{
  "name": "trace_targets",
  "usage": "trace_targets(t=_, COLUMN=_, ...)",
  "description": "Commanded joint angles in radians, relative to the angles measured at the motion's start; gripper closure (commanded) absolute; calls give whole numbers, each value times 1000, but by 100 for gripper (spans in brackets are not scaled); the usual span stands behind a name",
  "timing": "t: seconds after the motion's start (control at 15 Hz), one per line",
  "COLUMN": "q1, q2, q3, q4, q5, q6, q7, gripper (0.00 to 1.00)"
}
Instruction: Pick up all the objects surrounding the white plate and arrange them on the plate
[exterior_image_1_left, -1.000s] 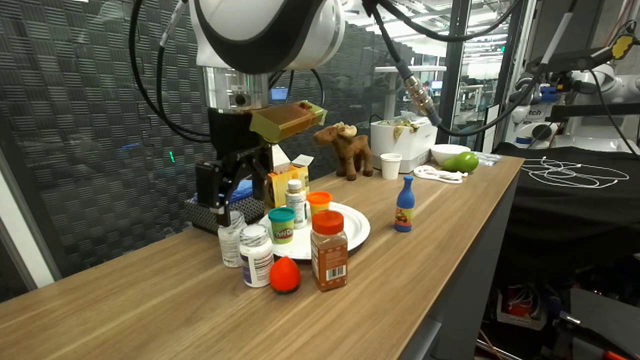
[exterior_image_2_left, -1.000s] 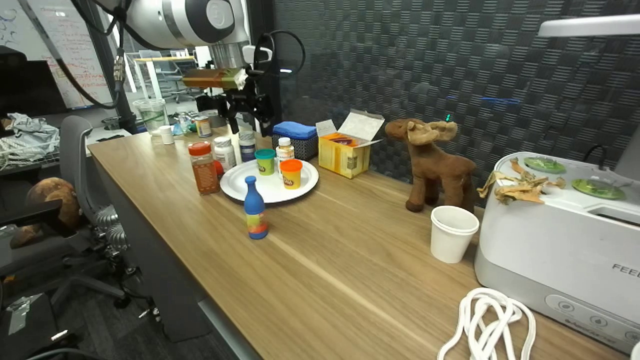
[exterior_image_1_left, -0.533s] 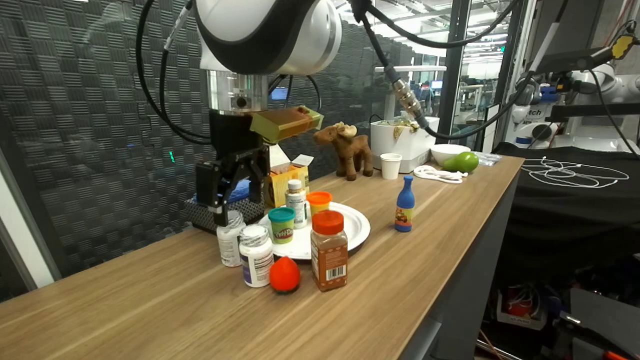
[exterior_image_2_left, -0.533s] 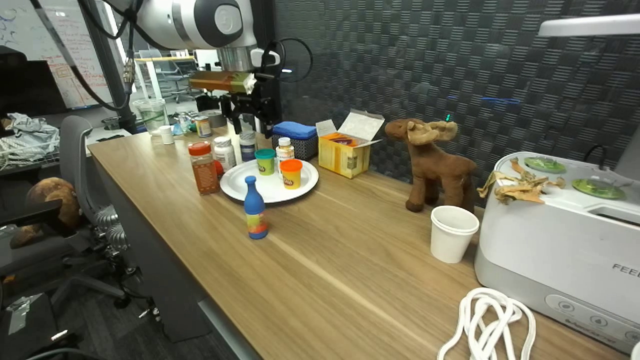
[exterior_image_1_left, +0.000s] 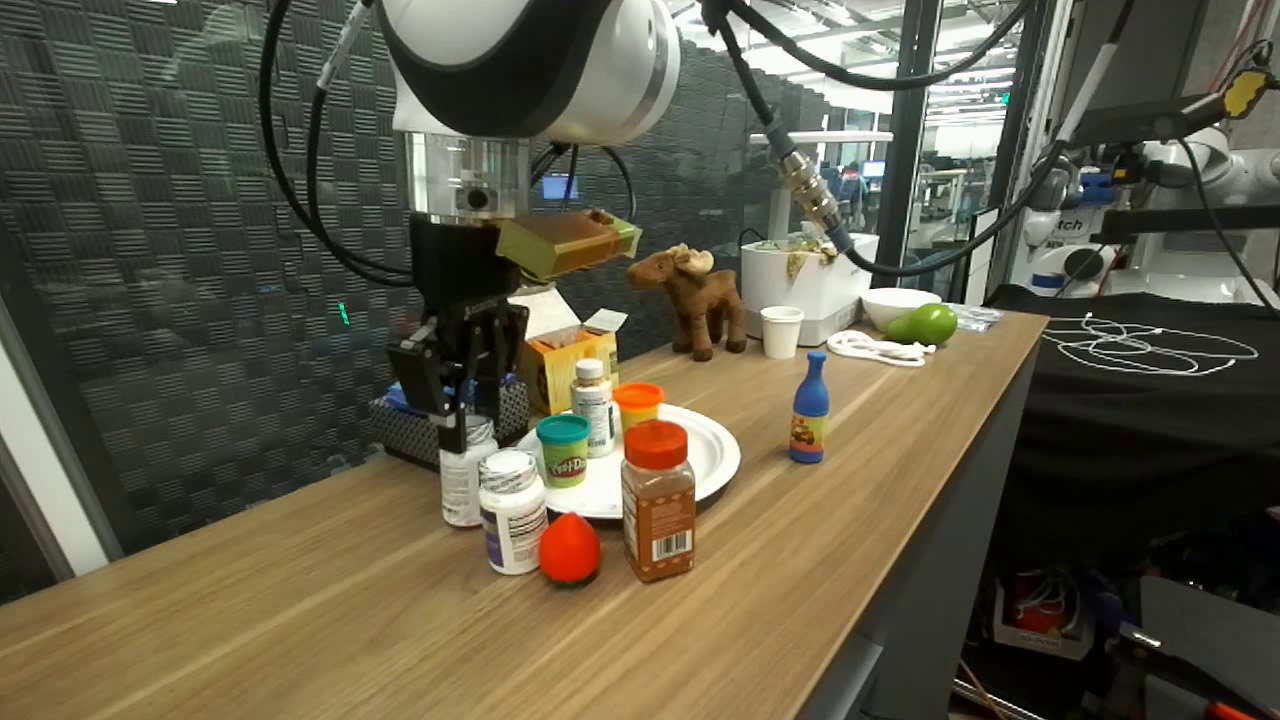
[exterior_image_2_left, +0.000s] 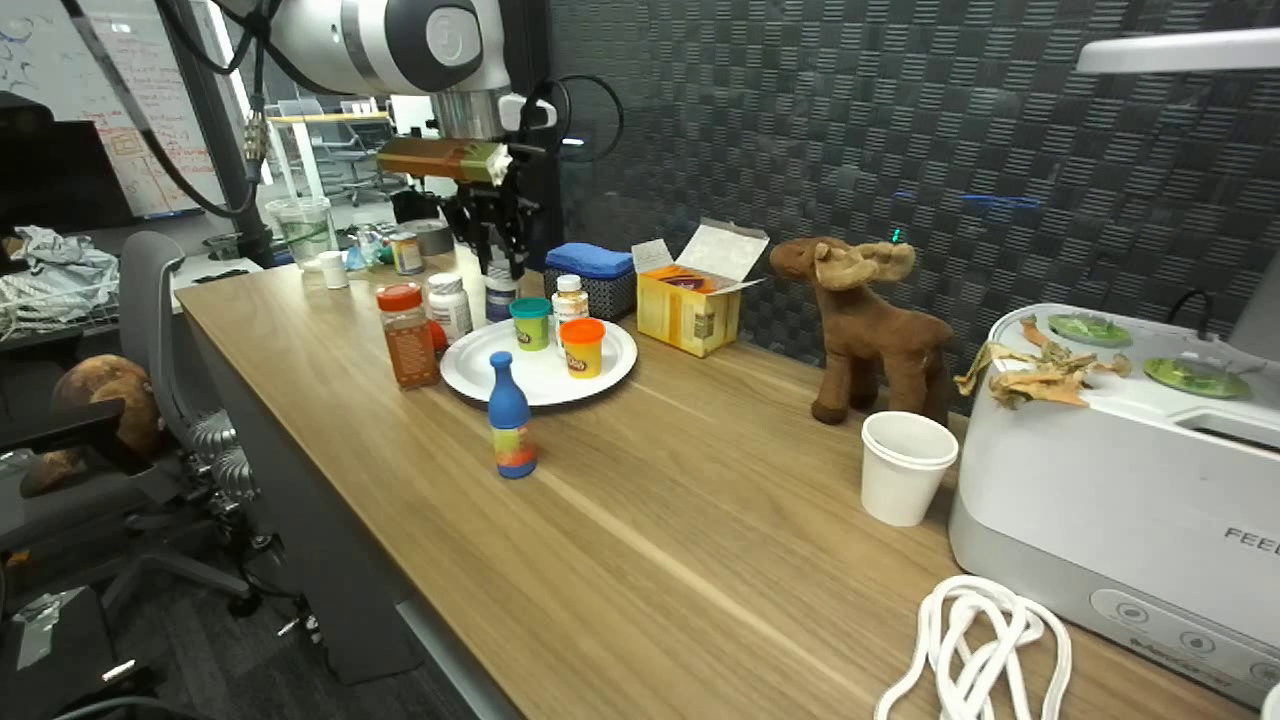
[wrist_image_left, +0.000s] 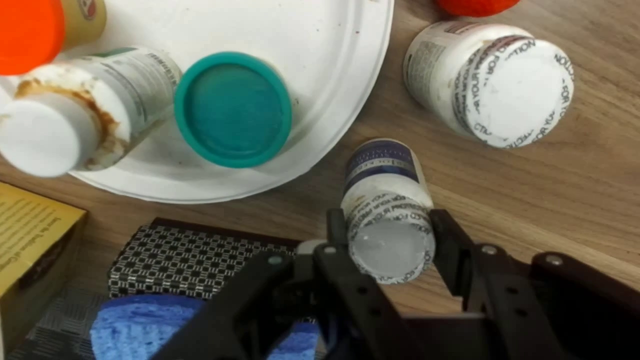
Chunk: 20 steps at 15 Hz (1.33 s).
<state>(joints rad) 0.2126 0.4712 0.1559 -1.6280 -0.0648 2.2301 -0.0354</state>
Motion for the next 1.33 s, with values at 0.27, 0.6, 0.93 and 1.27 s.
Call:
trace_targets(t=0.27, q1=5, q2=-36, q3=-21, q4=18, q5=-14, q6=-18, q7=41, gripper=80)
trace_targets(t=0.6, q1=-32, q2=-113, q3=-48, q4=18, q5=12, q6=-36, q7=71, gripper=80)
trace_targets(t=0.93, q1=-86, q2=-206, q3=-81, q4=-9, q5=7, q6=-23, q7=82, gripper=80)
trace_targets(t=1.27, q1=-84, q2=-292, q3=-129, q4=-72, q5=-88, q6=-19, q7=205, gripper=80)
